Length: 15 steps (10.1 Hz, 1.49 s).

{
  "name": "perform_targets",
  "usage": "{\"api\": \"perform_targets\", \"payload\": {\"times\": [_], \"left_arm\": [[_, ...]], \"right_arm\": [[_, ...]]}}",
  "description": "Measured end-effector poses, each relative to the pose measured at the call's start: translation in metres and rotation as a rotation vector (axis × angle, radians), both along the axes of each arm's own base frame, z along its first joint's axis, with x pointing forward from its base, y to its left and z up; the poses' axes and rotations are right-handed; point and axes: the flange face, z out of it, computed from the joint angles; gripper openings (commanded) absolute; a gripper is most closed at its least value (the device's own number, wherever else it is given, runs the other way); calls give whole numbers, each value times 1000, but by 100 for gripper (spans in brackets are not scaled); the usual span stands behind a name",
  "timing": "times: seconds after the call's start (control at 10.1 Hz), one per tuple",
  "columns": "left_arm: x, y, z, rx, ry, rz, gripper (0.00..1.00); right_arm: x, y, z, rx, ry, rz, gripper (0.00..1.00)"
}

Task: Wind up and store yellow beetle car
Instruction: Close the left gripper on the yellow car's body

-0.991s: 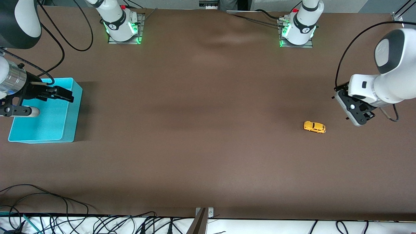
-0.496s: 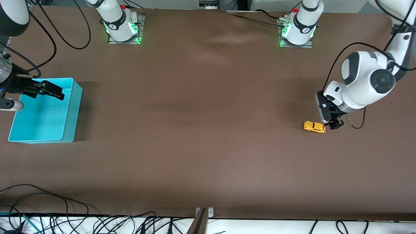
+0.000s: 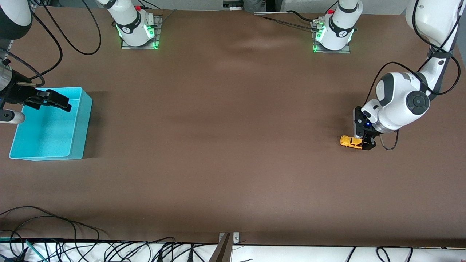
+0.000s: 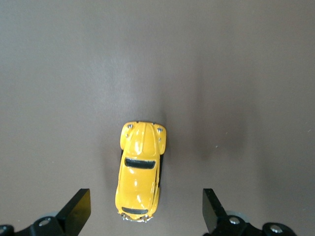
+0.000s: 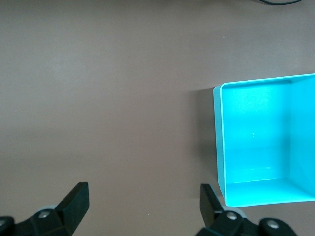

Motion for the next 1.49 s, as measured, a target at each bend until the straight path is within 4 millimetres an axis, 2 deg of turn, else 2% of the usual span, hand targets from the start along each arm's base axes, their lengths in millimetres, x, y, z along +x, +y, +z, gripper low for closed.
{"api": "perform_targets", "payload": {"times": [0.4,0.59,0.79,0.99,1.09,1.19,1.29,1.49], "left_arm": [[0,6,-35,-11,-17,4,100],[-2,6,-43,-14,-10,10,97],[-2,4,-46,-16,-8,23,81],[-2,2,-46,-17,-10,23,41],[-2,2,-46,-17,-10,22,25],[-1,2,-45,-17,-11,22,14],[-1,2,-45,-17,-13,22,8],[0,2,-45,-17,-14,23,7]], "right_arm": [[0,0,0,0,0,0,100],[0,0,0,0,0,0,100],[0,0,0,0,0,0,100],[0,0,0,0,1,0,100],[0,0,0,0,1,0,100],[0,0,0,0,1,0,100],[0,0,0,0,1,0,100],[0,0,-1,0,1,0,100]]}}
